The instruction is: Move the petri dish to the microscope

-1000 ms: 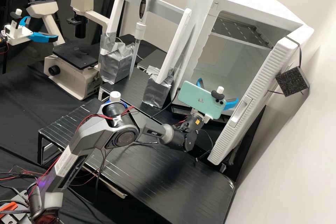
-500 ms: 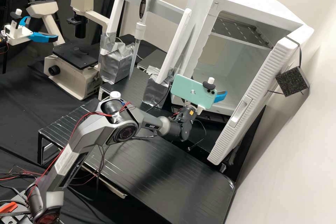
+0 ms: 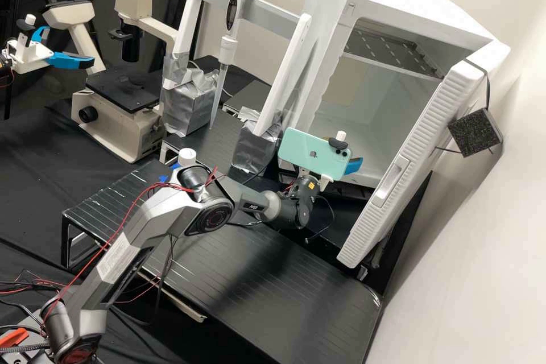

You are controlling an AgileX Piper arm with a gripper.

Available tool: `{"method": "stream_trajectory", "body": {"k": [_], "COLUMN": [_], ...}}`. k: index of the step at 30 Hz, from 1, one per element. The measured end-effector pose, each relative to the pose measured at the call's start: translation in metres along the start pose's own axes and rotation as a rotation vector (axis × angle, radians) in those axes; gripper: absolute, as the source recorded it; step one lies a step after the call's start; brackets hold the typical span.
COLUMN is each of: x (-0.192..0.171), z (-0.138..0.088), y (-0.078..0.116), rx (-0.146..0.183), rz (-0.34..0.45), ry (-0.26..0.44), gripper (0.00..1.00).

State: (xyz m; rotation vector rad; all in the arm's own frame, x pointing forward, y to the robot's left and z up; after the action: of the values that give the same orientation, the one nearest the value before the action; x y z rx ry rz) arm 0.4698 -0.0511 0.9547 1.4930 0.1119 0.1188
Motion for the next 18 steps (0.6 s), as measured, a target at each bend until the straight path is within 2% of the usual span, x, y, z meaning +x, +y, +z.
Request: {"method": "stream_trajectory", "body": {"k": [7,8,18], "x": [0.0034,0.0038,0.0049], "z": [0.0025,0.0021,0.0048], "y": [0.0002,0.001,-0.0006], "rx": [-0.006,-0.007,-0.006], "rz": [-0.001,0.001,-0.002], "ry": [-0.001,0.0,-0.006], "gripper": [1.0,0.0,0.0]}}
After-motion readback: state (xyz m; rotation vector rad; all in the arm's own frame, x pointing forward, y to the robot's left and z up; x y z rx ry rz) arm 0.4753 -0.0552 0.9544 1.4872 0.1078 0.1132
